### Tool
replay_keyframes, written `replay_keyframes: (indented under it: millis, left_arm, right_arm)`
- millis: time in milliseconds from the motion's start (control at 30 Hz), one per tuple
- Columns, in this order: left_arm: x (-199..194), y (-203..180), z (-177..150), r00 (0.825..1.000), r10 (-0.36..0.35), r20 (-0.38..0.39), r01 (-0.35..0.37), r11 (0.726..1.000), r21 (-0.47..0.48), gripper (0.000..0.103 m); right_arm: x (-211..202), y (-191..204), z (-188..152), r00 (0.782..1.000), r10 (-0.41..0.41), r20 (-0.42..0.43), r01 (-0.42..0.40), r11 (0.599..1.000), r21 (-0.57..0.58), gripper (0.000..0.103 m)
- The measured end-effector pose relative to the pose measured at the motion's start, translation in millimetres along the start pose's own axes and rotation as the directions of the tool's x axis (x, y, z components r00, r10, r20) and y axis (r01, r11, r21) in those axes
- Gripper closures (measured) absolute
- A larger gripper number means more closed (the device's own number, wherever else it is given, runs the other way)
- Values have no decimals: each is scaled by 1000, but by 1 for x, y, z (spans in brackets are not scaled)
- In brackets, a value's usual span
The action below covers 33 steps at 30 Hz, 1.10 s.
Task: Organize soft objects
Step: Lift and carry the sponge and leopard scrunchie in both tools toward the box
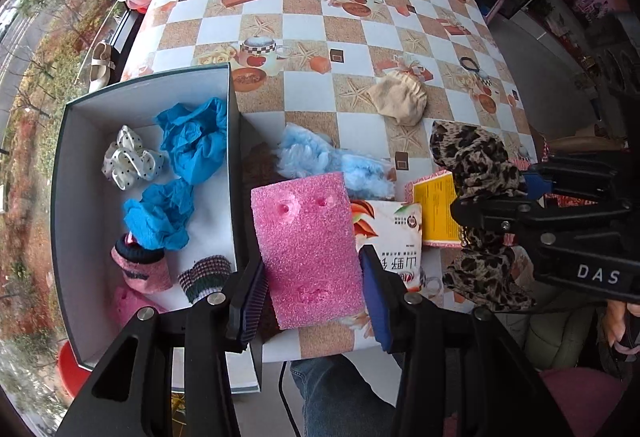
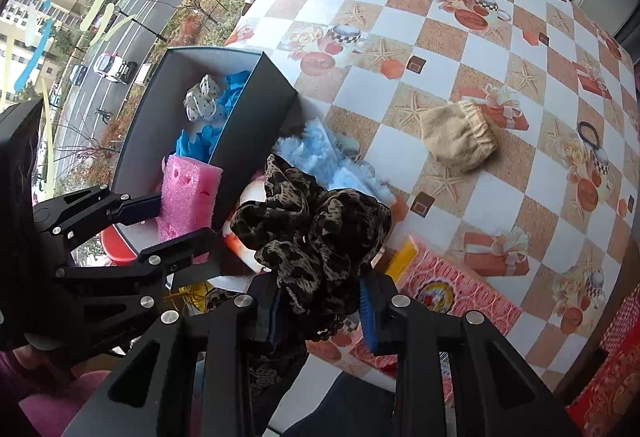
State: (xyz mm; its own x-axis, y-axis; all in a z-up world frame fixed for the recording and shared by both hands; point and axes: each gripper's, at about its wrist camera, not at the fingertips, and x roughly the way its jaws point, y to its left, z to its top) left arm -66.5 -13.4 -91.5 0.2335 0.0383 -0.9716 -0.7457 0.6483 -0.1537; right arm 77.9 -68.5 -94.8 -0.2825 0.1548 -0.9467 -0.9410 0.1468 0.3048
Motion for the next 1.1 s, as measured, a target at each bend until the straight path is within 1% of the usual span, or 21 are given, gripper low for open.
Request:
replay_keyframes:
  millis: [233,367,567,867,1100]
  left_arm:
    - [-23,30,-21,999,6,32,-5,1000,-30,55]
    - [-33,51,-28,998,30,51,-27,998,-63,55]
    - [-39,81,-40,996,48,74,-37,989,-142,55]
    - [-44,123,-50,992,72,108,-39,960,-276,55]
    - [-46,140,-57,989,85,122,-40,943,-329,55]
  right_arm:
    - [15,26,-22,998,4,-66,-5,1000,-14,72]
    - [22,47,-22,996,7,-86,-12,998,-58,72]
    - [24,78,-9,997,-4,-77,-7,990,-144,72]
    - [25,117,21,998,-5,-63,-10,973,-232,71]
    - [22,152,42,999,4,-43,-17,952,-304,71]
